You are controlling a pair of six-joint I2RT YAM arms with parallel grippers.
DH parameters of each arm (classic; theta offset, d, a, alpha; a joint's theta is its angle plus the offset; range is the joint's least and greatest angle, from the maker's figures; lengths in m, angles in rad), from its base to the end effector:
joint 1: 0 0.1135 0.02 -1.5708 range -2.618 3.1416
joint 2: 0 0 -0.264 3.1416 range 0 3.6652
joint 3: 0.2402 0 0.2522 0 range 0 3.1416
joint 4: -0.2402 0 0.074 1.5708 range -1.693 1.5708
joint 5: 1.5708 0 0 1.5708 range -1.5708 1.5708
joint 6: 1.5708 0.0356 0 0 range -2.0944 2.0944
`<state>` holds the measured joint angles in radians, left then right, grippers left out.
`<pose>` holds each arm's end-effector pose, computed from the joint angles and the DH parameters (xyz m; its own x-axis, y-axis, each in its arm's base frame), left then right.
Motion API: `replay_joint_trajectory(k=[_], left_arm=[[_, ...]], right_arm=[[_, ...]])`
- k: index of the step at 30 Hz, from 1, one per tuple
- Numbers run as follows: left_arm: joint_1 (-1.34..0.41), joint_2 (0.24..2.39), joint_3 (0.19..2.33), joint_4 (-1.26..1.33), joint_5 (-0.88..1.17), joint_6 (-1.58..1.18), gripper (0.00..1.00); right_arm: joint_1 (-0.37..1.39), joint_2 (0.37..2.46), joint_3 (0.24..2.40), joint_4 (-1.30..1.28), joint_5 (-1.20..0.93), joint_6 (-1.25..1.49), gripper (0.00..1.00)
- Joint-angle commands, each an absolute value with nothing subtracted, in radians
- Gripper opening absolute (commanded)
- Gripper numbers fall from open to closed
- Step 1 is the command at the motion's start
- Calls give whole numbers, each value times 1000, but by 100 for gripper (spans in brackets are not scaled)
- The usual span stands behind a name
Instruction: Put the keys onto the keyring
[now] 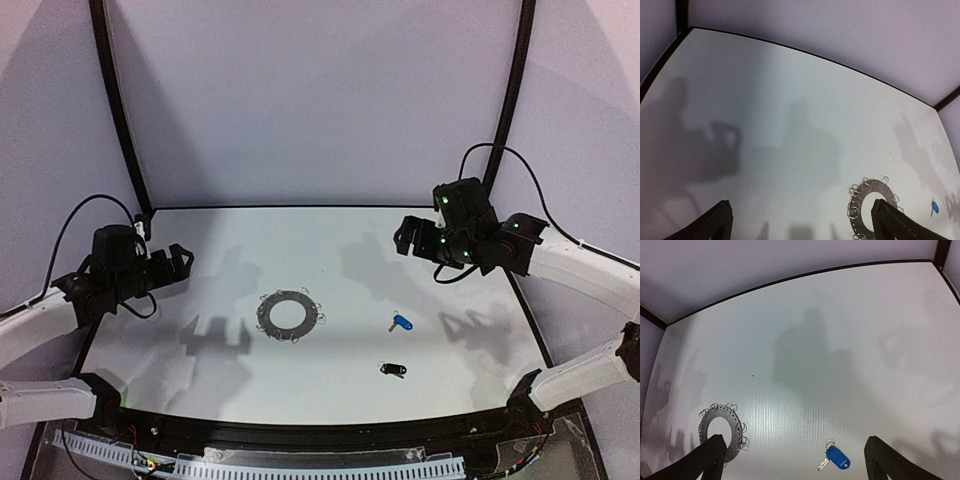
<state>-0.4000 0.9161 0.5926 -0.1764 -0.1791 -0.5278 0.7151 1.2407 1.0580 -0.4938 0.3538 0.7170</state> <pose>0.1924 -0.0745 0.2497 -0.5019 -0.3258 -0.8012 -0.0157 0.9296 -0.3682 0.2119 0.1677 0.3105 -0.6265 0.2724 -0.7303 0.0008 0.9372 0.3489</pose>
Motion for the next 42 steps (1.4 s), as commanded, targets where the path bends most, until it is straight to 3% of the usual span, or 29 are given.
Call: replay_joint_trajectory(k=[1,6,11,14,17,22,42], left_arm=[[-402,977,601,-100,102,-413,99],[-402,1119,633,-11,566,-308,96],[-442,1279,654,32,821,-155,93],[-496,1350,706,-112,761,-57,90],[-515,1458,752,-220,751,-22,76],[-555,1536,813,-275,682,-7,62],[-561,1685,923,-347,524,39,40]], right_arm=[[715,1228,1030,-396,287,650,98],[715,1204,1017,-363,273,608,98],[715,1180,1022,-357,248,527,98],[715,1166,1029,-372,245,505,98],[715,1134,1032,-398,217,475,98],[715,1085,991,-388,195,458,98],[715,1066,970,-322,177,445,98]])
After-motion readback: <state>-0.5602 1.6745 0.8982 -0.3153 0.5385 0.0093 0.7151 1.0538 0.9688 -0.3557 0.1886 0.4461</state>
